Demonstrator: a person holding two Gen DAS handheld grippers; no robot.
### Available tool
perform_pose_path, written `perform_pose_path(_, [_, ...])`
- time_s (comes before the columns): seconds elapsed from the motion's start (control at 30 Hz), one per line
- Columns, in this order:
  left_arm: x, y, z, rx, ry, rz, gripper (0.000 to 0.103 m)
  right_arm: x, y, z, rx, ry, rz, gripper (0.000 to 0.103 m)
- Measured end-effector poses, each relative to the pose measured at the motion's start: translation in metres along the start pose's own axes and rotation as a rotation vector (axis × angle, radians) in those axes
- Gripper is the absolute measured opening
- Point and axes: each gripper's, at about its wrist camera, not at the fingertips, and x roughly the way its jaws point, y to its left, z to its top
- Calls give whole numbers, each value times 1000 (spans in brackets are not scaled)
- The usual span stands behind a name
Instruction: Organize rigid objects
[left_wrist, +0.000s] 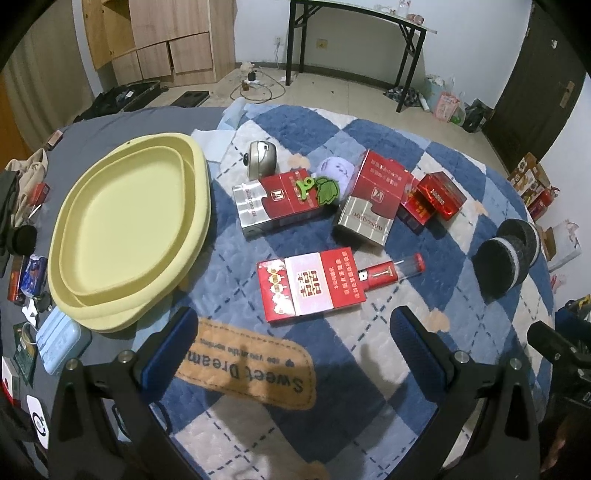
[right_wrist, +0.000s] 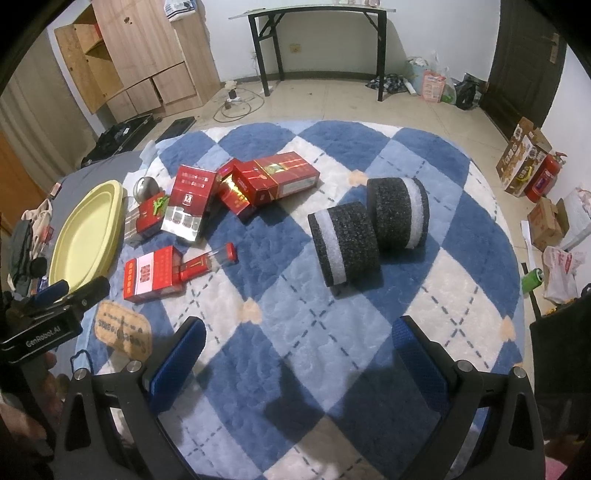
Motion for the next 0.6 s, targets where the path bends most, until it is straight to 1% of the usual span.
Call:
perform_pose_path(0.2, [2, -3, -2, 15, 8, 4, 103, -1, -1, 1, 6, -2, 6, 103])
perform_pose_path(0.37, [7, -3, -4, 12, 29, 0, 103, -2, -2, 1, 11, -4, 16, 103])
perform_pose_path(0.6, [8, -2, -4, -2, 31, -6, 103, 1, 0, 1, 7, 3, 12, 103])
